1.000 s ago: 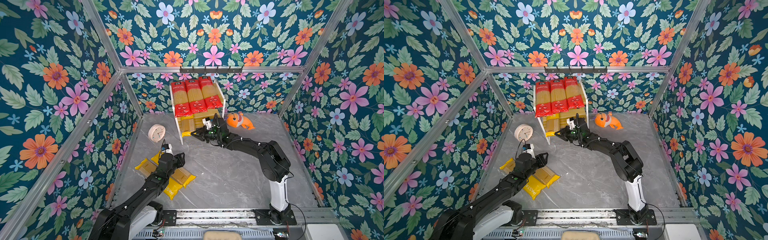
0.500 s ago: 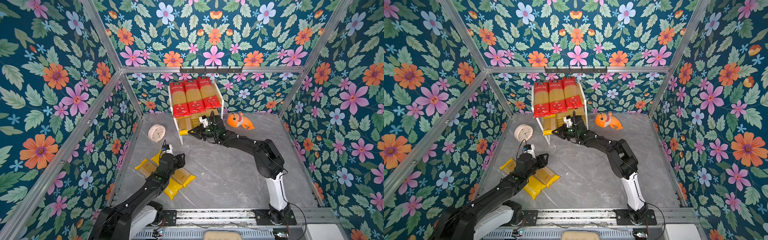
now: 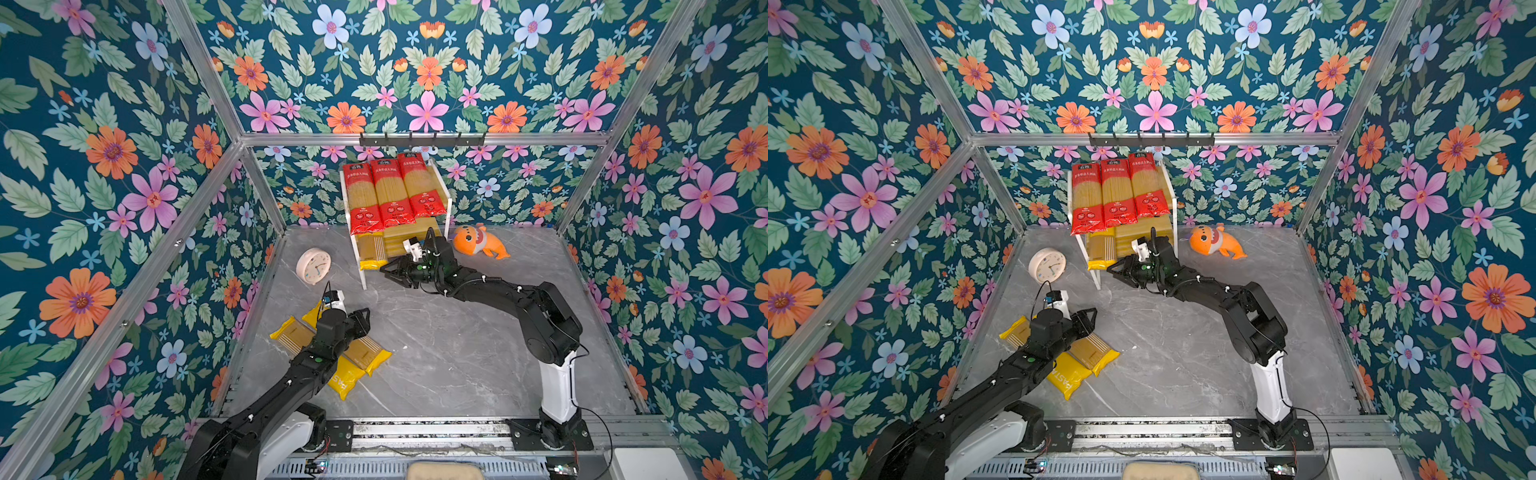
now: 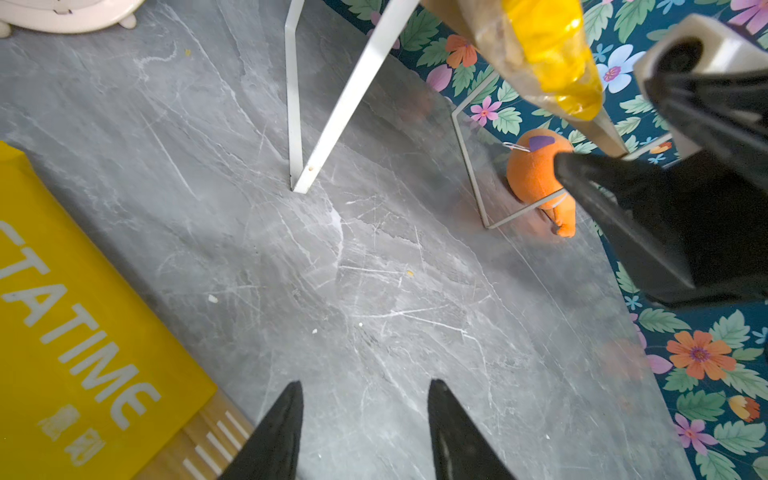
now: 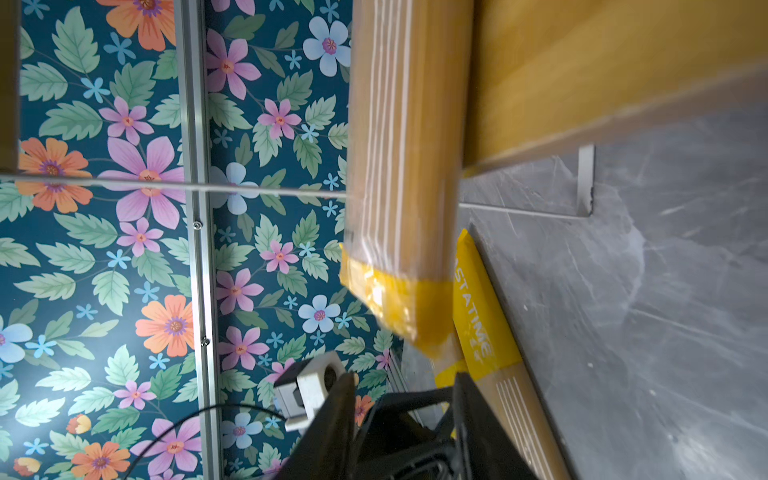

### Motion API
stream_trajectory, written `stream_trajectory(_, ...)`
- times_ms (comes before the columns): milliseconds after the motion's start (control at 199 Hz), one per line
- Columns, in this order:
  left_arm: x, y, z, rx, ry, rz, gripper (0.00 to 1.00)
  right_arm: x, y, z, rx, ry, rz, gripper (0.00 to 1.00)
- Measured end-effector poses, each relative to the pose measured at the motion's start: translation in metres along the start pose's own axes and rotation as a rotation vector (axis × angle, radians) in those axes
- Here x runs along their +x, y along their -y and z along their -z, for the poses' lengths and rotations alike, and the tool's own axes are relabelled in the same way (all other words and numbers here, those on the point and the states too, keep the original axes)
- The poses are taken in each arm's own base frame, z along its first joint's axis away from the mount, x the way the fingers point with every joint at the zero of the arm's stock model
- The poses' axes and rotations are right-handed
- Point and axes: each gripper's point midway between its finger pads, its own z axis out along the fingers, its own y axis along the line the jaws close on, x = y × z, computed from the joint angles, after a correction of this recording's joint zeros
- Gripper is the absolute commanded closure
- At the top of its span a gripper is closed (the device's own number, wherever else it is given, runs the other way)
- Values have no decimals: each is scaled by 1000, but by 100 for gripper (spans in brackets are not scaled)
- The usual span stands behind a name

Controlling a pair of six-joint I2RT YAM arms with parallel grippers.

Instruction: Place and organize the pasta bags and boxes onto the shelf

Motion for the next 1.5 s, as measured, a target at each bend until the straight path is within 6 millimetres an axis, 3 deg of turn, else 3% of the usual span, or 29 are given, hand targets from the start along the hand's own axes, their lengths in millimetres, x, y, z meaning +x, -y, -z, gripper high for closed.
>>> stream_trajectory(120, -9, -7, 2, -47, -1, 15, 49, 23, 15, 14, 32, -17, -20, 56)
stream_trajectory(246, -8, -23, 5, -101, -26, 67, 49, 58, 31, 14, 94, -75, 1, 55)
stream_trajectory(416, 4, -55, 14, -192, -54, 161, 49, 116, 44, -10, 232, -211, 126, 53)
stream_trajectory(587, 18, -83, 24, -278, -61, 231, 49, 155, 58, -44, 345, -339, 294, 50)
stream_trajectory(802, 29, -94, 29, -308, -62, 258, 50, 162, 95, -56, 514, -408, 384, 50)
stream_trajectory(1003, 29, -96, 30, -311, -52, 258, 49, 180, 102, -63, 586, -496, 484, 52)
stream_trajectory(1504, 30, -99, 25, -322, -56, 253, 50, 177, 125, -43, 700, -531, 554, 57)
